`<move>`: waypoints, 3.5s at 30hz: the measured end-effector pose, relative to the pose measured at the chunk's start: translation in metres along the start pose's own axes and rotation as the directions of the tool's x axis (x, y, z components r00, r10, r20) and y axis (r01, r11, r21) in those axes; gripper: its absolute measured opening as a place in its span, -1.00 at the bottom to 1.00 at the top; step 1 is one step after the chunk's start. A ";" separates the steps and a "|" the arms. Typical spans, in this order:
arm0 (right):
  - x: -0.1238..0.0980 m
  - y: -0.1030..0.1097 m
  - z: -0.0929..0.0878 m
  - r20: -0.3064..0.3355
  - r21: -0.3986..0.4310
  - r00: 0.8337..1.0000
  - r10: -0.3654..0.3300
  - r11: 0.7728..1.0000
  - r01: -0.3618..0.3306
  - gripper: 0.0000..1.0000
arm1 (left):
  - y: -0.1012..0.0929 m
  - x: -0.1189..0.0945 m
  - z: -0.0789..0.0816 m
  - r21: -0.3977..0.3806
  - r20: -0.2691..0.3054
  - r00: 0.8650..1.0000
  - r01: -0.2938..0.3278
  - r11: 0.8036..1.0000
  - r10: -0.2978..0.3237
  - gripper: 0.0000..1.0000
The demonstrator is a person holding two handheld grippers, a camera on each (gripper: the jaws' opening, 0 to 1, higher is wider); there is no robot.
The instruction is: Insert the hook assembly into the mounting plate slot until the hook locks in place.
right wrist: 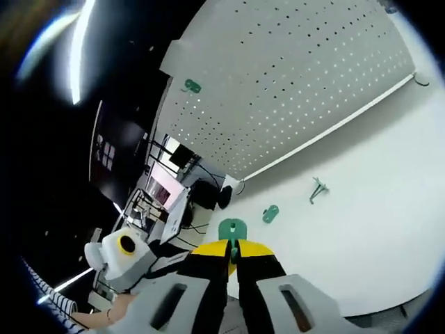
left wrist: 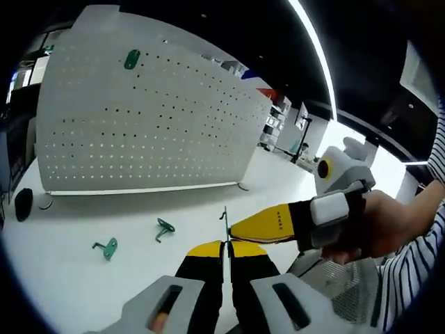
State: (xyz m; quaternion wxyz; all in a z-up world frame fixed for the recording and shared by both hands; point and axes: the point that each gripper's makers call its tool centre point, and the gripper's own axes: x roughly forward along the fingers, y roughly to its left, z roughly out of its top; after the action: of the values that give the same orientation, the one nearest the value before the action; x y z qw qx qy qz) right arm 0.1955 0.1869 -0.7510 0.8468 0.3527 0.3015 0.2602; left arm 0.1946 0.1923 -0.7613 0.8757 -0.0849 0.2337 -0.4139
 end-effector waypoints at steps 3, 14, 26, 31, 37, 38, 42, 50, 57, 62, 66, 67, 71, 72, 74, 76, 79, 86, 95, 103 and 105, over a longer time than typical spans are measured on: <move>0.002 0.004 0.000 -0.006 -0.111 1.000 -0.011 0.994 0.010 -1.00 | 0.001 -0.002 0.000 0.031 0.003 1.000 0.000 1.000 0.000 -0.93; 0.011 0.023 0.007 0.045 -0.459 0.997 -0.063 0.885 0.077 -1.00 | 0.019 -0.014 0.009 0.046 0.010 0.997 -0.072 0.996 0.071 -0.48; 0.017 0.038 0.019 0.113 -0.612 0.990 -0.083 0.779 0.135 -1.00 | 0.040 -0.025 0.005 0.000 0.013 0.991 -0.132 0.991 0.131 0.24; 0.020 0.038 0.031 0.166 -0.628 0.981 -0.097 0.757 0.181 -1.00 | 0.044 -0.030 -0.001 -0.015 0.011 0.988 -0.153 0.988 0.153 0.34; 0.024 0.035 0.055 0.246 -0.610 0.962 -0.122 0.752 0.251 -1.00 | 0.058 -0.039 -0.006 -0.049 0.022 0.976 -0.213 0.976 0.214 0.52; 0.025 0.034 0.058 0.256 -0.605 0.958 -0.126 0.752 0.261 -1.00 | 0.059 -0.040 -0.007 -0.047 0.017 0.976 -0.217 0.975 0.218 0.52; 0.031 0.032 0.072 0.297 -0.620 0.946 -0.133 0.726 0.297 -1.00 | 0.061 -0.040 -0.010 -0.046 0.010 0.975 -0.221 0.974 0.221 0.60; 0.039 0.029 0.112 0.393 -0.612 0.908 -0.148 0.694 0.378 -1.00 | 0.058 -0.038 -0.012 -0.023 -0.006 0.976 -0.216 0.976 0.216 0.78; 0.050 0.035 0.136 0.449 -0.600 0.882 -0.145 0.682 0.418 -1.00 | 0.066 -0.044 -0.014 -0.026 -0.002 0.969 -0.247 0.969 0.247 0.84; 0.059 0.041 0.151 0.482 -0.603 0.866 -0.132 0.667 0.437 -1.00 | 0.074 -0.046 -0.015 -0.030 -0.005 0.960 -0.281 0.959 0.281 0.89; 0.066 0.046 0.165 0.510 -0.590 0.850 -0.129 0.666 0.456 -1.00 | 0.078 -0.048 -0.013 -0.031 0.008 0.954 -0.299 0.954 0.299 0.93; 0.068 0.047 0.170 0.520 -0.585 0.845 -0.126 0.668 0.460 -1.00 | 0.078 -0.048 -0.012 -0.031 0.010 0.954 -0.298 0.954 0.298 0.94; 0.078 0.046 0.191 0.550 -0.568 0.826 -0.123 0.670 0.478 -1.00 | 0.078 -0.048 -0.014 -0.032 0.004 0.955 -0.298 0.954 0.298 0.98; 0.080 0.046 0.195 0.555 -0.564 0.823 -0.124 0.671 0.481 -1.00 | 0.077 -0.048 -0.014 -0.032 0.005 0.955 -0.297 0.954 0.298 0.99; 0.084 0.048 0.207 0.574 -0.556 0.810 -0.120 0.669 0.494 -1.00 | 0.077 -0.048 -0.013 -0.032 0.008 0.955 -0.295 0.955 0.296 0.98; 0.086 0.050 0.217 0.588 -0.554 0.801 -0.115 0.664 0.502 -1.00 | 0.075 -0.047 -0.012 -0.017 0.016 0.957 -0.289 0.957 0.289 0.97; 0.092 0.050 0.226 0.598 -0.546 0.794 -0.111 0.668 0.505 -1.00 | 0.073 -0.045 -0.012 -0.019 0.016 0.961 -0.277 0.961 0.277 0.97; 0.099 0.050 0.242 0.623 -0.533 0.774 -0.113 0.663 0.526 -1.00 | 0.073 -0.046 -0.015 -0.026 0.006 0.961 -0.276 0.961 0.276 0.88; 0.111 0.054 0.266 0.640 -0.492 0.757 -0.133 0.685 0.537 -1.00 | 0.068 -0.042 -0.017 -0.027 -0.005 0.966 -0.257 0.966 0.257 0.86; 0.113 0.061 0.287 0.691 -0.464 0.704 -0.160 0.648 0.603 -1.00 | 0.068 -0.041 -0.017 -0.031 -0.008 0.968 -0.252 0.967 0.252 0.97; 0.115 0.061 0.288 0.694 -0.456 0.700 -0.165 0.652 0.606 -1.00 | 0.068 -0.041 -0.017 -0.034 -0.008 0.968 -0.252 0.967 0.252 0.98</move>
State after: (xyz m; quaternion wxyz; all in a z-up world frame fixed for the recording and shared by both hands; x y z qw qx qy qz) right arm 0.4600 0.1726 -0.5781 0.9993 0.0175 -0.0204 0.0254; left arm 0.2106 0.2679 -0.7858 0.9192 -0.0691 0.2511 -0.2954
